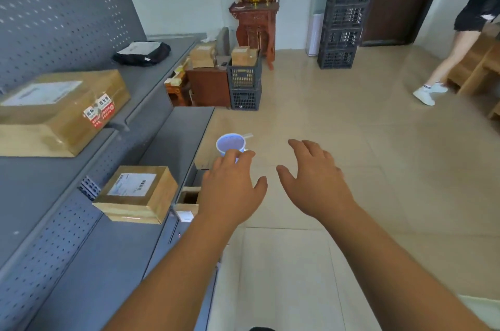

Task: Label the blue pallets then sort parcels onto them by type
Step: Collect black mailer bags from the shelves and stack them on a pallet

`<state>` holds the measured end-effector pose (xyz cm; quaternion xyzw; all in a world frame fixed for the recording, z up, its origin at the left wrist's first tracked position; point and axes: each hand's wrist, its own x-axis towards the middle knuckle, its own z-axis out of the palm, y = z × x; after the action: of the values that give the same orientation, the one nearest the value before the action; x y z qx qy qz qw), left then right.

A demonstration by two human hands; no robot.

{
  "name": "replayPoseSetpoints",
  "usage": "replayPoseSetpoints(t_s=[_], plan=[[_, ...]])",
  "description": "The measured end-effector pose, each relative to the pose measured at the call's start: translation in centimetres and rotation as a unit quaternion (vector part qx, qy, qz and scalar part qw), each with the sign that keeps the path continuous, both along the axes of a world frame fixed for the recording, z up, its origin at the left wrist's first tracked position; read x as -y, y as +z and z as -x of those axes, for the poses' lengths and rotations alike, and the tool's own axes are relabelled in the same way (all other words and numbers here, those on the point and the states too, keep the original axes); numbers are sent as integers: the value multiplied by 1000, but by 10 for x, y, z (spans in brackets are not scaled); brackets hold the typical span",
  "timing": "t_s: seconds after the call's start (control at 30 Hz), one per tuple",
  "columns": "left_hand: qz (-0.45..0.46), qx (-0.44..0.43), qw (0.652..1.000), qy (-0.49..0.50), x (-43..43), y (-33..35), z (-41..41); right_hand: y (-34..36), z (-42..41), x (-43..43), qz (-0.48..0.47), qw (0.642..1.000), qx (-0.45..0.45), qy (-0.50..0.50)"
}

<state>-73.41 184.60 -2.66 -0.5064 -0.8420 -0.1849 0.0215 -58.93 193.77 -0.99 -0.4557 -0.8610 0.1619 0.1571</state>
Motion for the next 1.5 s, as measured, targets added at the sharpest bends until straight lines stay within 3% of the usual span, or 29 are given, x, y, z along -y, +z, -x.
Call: replayPoseSetpoints(t_s=[0.73, 1.2, 1.5], plan=[[-19, -22, 1000, 11, -309, 8, 281, -5, 264, -311, -17, 1000, 12, 2], [-75, -46, 968, 235, -439, 51, 399, 31, 443, -500, -70, 963, -46, 258], [-132, -60, 902, 406, -385, 69, 466, 51, 584, -472, -28, 886, -125, 446]])
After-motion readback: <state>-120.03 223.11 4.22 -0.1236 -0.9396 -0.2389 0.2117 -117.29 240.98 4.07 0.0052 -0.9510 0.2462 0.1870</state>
